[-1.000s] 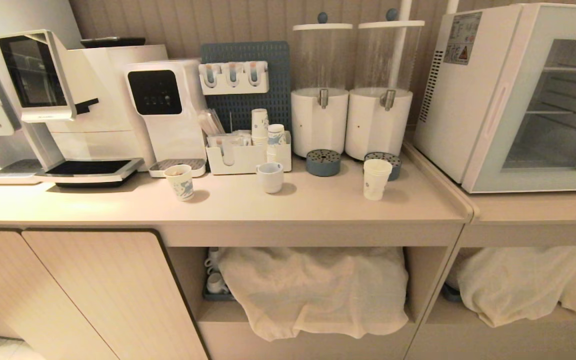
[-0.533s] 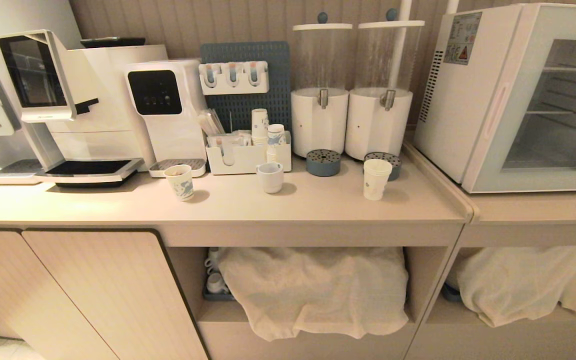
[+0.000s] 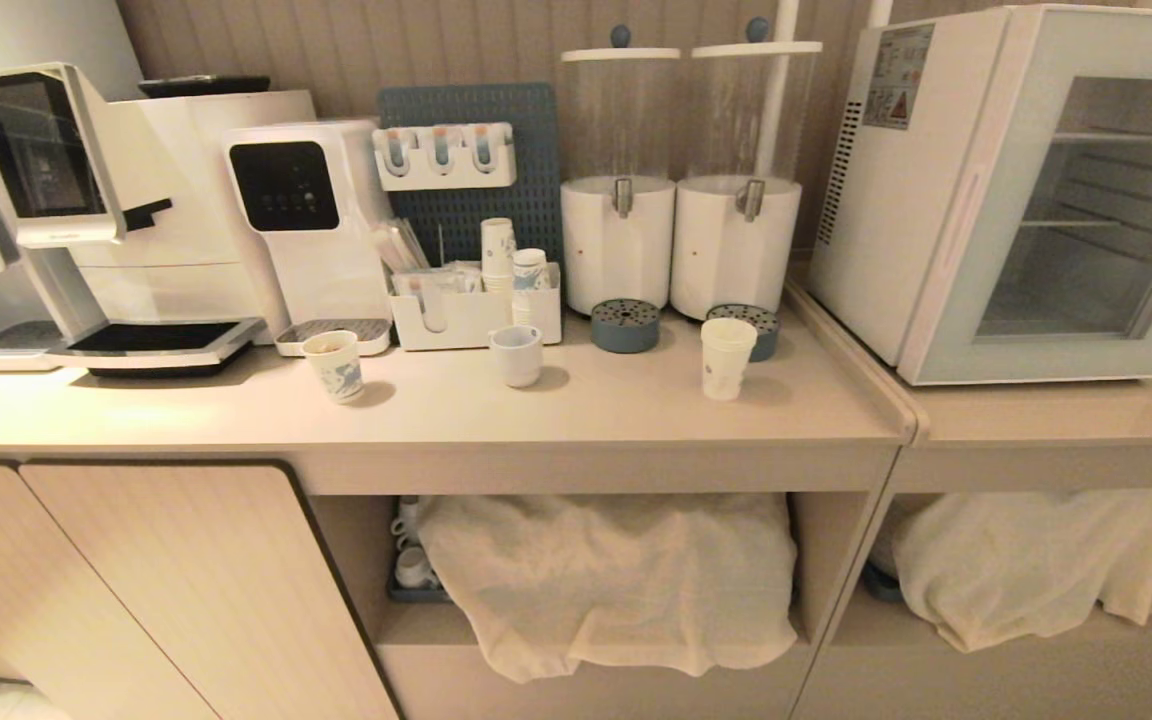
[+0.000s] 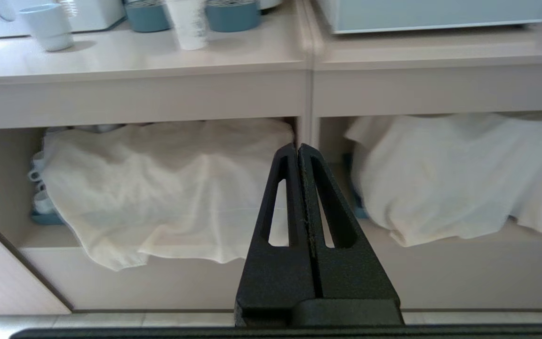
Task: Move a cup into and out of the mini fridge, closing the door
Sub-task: Open the freezer door
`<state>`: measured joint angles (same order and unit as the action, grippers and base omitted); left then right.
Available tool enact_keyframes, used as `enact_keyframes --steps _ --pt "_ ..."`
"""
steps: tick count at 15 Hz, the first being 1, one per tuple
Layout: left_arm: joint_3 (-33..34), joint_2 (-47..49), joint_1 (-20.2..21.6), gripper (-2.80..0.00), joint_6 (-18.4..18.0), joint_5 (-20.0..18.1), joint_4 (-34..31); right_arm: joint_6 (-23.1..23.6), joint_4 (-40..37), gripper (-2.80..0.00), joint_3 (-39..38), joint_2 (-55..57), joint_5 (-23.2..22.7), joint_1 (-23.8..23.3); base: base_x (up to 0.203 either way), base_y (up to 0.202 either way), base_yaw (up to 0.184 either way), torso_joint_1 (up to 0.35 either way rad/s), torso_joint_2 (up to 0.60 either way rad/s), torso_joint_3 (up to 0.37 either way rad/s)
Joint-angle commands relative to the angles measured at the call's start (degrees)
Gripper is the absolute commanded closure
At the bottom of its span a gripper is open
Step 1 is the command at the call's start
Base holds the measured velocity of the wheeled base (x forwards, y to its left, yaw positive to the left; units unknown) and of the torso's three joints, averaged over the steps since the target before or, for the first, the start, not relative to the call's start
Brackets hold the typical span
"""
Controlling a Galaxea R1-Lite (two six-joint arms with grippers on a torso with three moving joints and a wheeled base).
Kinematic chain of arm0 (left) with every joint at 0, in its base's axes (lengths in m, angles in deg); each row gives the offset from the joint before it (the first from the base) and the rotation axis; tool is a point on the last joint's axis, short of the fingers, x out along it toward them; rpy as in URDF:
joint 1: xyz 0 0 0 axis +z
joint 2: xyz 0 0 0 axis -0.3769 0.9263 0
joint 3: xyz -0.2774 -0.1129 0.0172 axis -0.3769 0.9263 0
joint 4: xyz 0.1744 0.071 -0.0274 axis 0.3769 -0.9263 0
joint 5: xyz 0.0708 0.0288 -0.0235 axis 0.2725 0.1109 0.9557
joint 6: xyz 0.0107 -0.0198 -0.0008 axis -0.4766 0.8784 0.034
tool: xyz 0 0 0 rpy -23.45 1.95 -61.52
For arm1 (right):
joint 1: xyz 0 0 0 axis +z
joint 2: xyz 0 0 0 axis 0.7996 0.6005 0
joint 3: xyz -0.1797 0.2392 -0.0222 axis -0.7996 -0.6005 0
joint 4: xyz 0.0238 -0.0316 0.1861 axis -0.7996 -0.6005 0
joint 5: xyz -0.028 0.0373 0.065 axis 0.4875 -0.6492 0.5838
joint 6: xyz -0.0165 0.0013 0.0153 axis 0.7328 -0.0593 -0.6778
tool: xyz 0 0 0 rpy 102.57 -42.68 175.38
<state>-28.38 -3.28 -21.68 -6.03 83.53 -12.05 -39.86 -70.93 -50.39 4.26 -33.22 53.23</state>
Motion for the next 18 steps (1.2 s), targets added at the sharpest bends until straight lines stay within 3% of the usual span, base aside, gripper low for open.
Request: enact_keyframes --steps 1,18 --pt "1.0 0.0 0.0 0.0 0.0 0.0 0.0 0.0 0.0 0.0 -0.1 -0.1 0.0 0.0 0.0 -0.193 0.0 0.003 0.0 0.006" --pt "1.1 0.0 0.0 0.0 0.1 0.0 0.0 0.0 0.0 0.0 -0.1 -0.1 0.0 0.0 0.0 -0.193 0.002 0.002 0.0 0.002"
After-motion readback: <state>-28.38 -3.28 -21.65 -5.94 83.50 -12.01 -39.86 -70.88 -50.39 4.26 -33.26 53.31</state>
